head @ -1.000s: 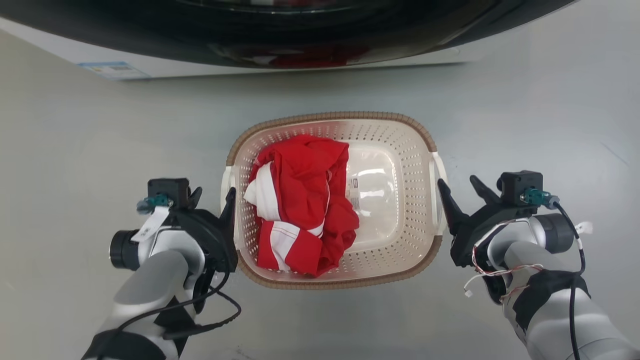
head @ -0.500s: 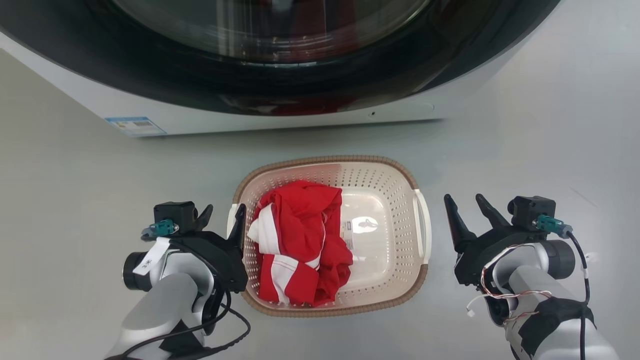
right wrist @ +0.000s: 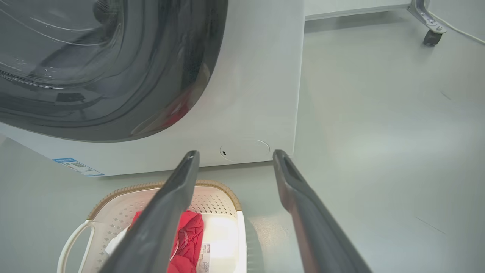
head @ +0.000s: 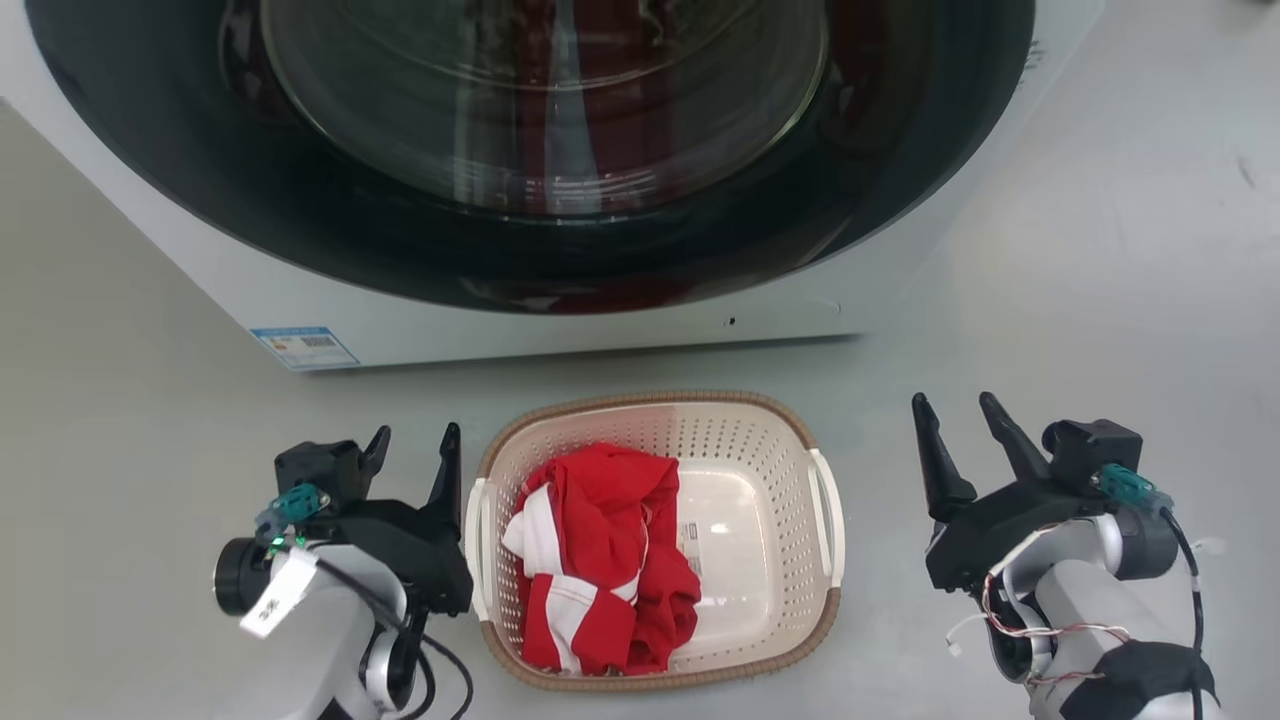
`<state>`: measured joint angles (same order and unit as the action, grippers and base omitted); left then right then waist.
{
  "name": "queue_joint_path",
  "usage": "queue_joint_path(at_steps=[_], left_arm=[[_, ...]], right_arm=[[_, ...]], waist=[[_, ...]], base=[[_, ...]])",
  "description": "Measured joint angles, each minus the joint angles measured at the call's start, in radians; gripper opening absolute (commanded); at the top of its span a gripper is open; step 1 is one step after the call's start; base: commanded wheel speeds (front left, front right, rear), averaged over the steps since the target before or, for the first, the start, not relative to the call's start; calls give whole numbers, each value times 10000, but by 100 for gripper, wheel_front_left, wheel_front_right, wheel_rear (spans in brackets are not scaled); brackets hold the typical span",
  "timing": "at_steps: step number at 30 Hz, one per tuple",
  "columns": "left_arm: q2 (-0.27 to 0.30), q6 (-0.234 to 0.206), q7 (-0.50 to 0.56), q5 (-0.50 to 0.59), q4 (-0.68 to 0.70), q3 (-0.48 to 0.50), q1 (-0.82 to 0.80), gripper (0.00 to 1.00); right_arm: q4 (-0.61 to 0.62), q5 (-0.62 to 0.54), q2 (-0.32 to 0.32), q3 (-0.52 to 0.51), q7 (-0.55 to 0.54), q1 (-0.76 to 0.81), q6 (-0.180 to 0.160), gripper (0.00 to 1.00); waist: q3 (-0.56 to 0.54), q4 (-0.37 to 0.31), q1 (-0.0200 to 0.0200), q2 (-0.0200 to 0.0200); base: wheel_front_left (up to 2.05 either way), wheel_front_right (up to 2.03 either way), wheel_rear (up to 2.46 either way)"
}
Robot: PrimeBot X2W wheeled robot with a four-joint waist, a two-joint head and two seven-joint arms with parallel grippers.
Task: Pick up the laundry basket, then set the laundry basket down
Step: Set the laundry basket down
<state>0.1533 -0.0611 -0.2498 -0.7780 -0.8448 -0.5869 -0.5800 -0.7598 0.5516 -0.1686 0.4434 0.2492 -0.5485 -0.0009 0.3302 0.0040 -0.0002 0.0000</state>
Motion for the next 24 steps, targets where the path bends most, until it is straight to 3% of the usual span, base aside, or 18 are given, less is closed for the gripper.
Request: queue_joint_path(at_steps=[8, 24], left_arm=[[418, -368, 0, 746, 1858, 376, 1112, 100], [1026, -623, -31, 2464, 6195, 1221, 3550, 100]], right_arm=[[1427, -533, -263, -303, 2, 932, -422, 100], [4391, -1432, -669, -767, 2, 2986, -888, 100]], waist=[[-769, -31, 0, -1], [-2201, -30, 1, -1]], base=[[0, 0, 0], [0, 0, 0]])
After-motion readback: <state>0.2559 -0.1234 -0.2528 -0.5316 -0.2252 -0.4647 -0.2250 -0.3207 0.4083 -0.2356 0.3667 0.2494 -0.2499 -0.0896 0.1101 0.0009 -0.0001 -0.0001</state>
